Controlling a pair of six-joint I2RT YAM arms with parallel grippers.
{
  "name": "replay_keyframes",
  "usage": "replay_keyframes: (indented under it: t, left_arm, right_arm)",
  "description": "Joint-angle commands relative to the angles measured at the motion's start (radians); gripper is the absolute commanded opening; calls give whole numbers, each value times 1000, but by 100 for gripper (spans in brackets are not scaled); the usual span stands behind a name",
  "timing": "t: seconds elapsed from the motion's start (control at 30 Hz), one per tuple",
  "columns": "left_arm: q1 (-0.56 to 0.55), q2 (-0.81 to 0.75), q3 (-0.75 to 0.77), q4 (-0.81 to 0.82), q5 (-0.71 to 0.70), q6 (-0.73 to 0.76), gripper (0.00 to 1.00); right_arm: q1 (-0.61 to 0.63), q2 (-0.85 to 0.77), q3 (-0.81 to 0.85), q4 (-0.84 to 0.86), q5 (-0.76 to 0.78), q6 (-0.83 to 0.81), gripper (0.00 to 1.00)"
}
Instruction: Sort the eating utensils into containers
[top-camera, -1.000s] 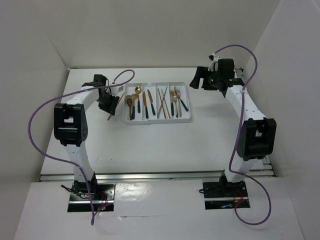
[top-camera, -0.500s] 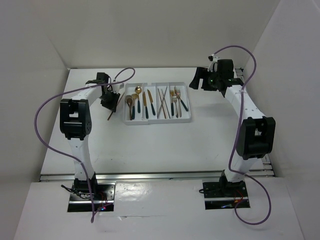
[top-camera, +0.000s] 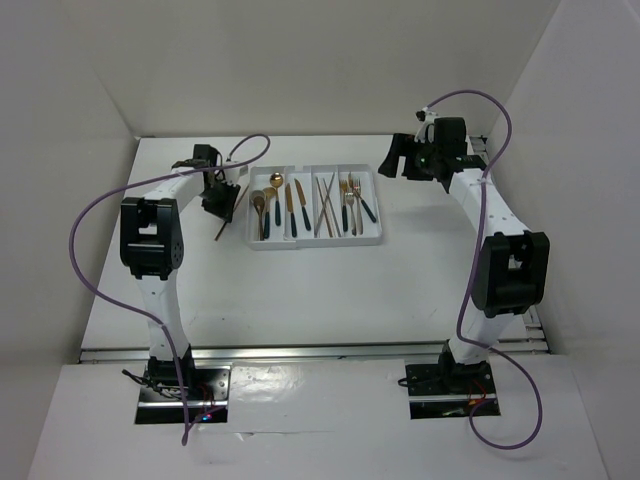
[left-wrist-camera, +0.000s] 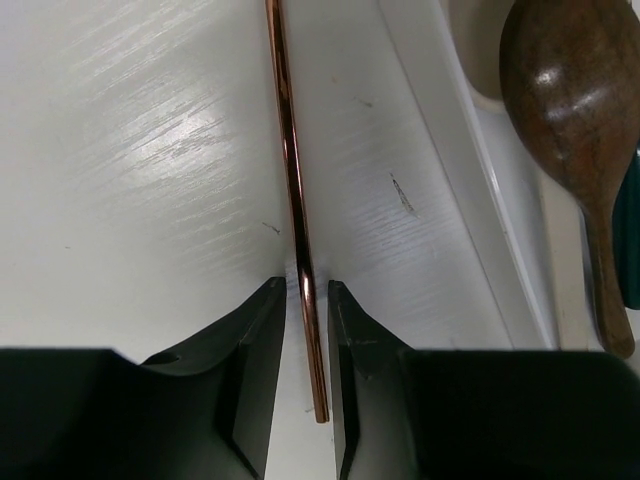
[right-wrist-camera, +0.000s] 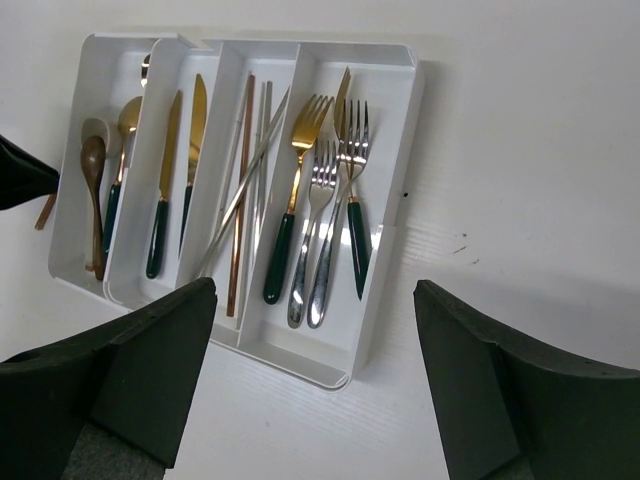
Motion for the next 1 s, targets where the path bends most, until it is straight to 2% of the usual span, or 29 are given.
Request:
replay_keyframes:
  t: [0.0, 0.17, 0.33, 0.37, 0.47, 0.57, 0.67, 0.97]
  left_arm:
    - [3, 34, -11, 16, -11, -19, 36]
    - [3, 53, -11, 16, -2, -19, 35]
    - [3, 71, 20, 3, -2, -19, 17]
    - [3, 71, 20, 3, 7, -19, 10]
    - [3, 71, 29, 3, 16, -19, 0]
    - [3, 71, 29, -6, 16, -44, 0]
    - [24, 7, 5, 35, 16, -91, 0]
    - [115, -170, -52, 137, -51, -337, 0]
  right_arm:
    - [-8, 8, 49, 23, -6, -11, 87]
    - [-8, 8, 49, 23, -6, -11, 86]
    - [-8, 17, 49, 13, -6, -20, 86]
    - [-8, 17, 49, 13, -6, -20, 86]
    - [-8, 17, 59, 13, -6, -29, 86]
    - [-8, 17, 59, 4, 3, -29, 86]
    - [-8, 17, 59, 4, 3, -38, 86]
    - [-8, 17, 59, 4, 2, -38, 85]
